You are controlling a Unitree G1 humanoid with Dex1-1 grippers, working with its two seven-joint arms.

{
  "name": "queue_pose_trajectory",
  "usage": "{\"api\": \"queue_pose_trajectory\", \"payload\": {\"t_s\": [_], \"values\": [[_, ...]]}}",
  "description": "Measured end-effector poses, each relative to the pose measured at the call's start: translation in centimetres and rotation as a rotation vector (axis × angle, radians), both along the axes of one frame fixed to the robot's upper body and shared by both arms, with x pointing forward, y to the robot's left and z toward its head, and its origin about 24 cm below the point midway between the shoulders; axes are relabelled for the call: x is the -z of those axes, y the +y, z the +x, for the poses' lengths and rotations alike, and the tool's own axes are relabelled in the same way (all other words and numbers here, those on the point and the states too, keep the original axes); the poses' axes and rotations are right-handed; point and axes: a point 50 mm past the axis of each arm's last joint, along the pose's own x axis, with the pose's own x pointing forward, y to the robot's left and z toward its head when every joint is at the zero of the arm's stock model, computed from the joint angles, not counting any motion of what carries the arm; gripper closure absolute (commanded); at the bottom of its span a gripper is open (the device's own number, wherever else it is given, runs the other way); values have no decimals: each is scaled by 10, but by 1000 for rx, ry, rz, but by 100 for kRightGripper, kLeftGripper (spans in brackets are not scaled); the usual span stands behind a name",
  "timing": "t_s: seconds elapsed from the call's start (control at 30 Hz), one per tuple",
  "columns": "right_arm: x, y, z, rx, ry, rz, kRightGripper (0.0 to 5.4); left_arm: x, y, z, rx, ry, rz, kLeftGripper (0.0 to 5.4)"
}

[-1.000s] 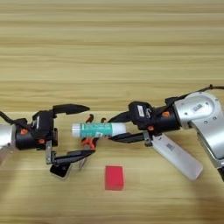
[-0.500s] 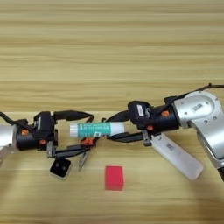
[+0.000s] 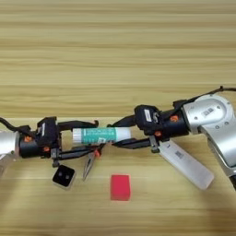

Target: Move the objects on the table

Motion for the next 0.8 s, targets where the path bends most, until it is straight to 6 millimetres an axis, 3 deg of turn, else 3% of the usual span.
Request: {"api": "queue_pose_trajectory", "payload": {"t_s": [0.53, 0.8], "values": [[0, 0, 0, -2, -3, -4, 370, 1, 0, 0, 9, -13, 1, 376], [0, 0, 0, 5, -4, 4, 255, 2, -2, 1, -11, -8, -3, 379]]}}
